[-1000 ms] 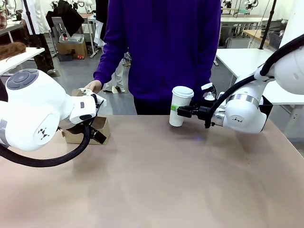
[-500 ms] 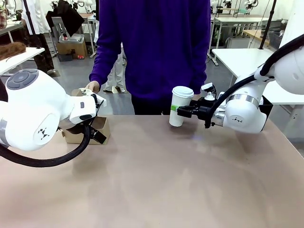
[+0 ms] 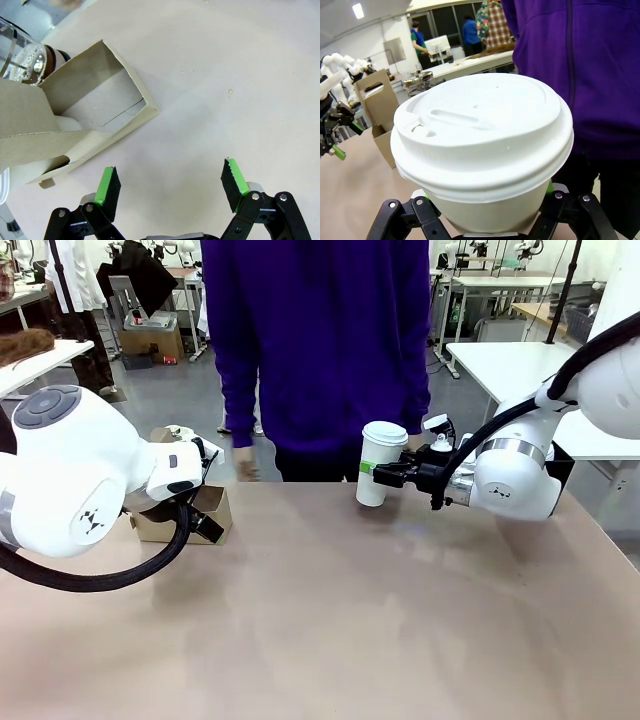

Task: Pour a drink into a cup and package it in a carrier.
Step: When a person places the Paper Cup Lid on the 600 ml Paper Cup , lift the 600 ml Paper Cup.

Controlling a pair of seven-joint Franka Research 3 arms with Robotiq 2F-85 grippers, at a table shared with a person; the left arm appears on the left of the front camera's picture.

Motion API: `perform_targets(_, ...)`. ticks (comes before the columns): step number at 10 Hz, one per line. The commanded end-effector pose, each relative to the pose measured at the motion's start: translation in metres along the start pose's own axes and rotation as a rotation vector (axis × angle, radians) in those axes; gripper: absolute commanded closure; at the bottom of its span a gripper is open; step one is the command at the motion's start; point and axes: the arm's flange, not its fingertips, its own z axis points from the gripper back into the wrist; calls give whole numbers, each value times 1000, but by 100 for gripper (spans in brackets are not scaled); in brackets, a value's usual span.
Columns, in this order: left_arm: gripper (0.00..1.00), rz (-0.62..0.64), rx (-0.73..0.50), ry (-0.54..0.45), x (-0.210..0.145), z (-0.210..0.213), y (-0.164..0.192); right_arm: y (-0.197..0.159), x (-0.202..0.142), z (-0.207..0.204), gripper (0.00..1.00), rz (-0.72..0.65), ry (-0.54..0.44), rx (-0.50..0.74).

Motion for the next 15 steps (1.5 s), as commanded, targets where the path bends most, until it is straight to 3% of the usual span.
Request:
perform_targets(1, 0, 1, -2, -1, 0, 0, 0, 1, 5, -1, 19, 1, -8, -3)
perform_targets(4, 0, 1, -2, -1, 0, 0, 0, 0, 0, 0, 19, 0, 0, 0)
perform_targets(5, 0, 1, -2, -1, 0, 0, 0, 7, 13, 6, 19, 7, 14, 2)
perform_targets(8, 0, 1, -2, -1, 0, 0, 0, 36, 80, 32, 19, 41, 35, 5)
perform_targets(12, 0, 1, -2, -1, 0, 0, 0, 104, 182, 85, 19, 94, 41, 47)
perform_targets(15, 0, 1, -2, -1, 0, 0, 0, 128, 223, 113, 19, 127, 76, 63)
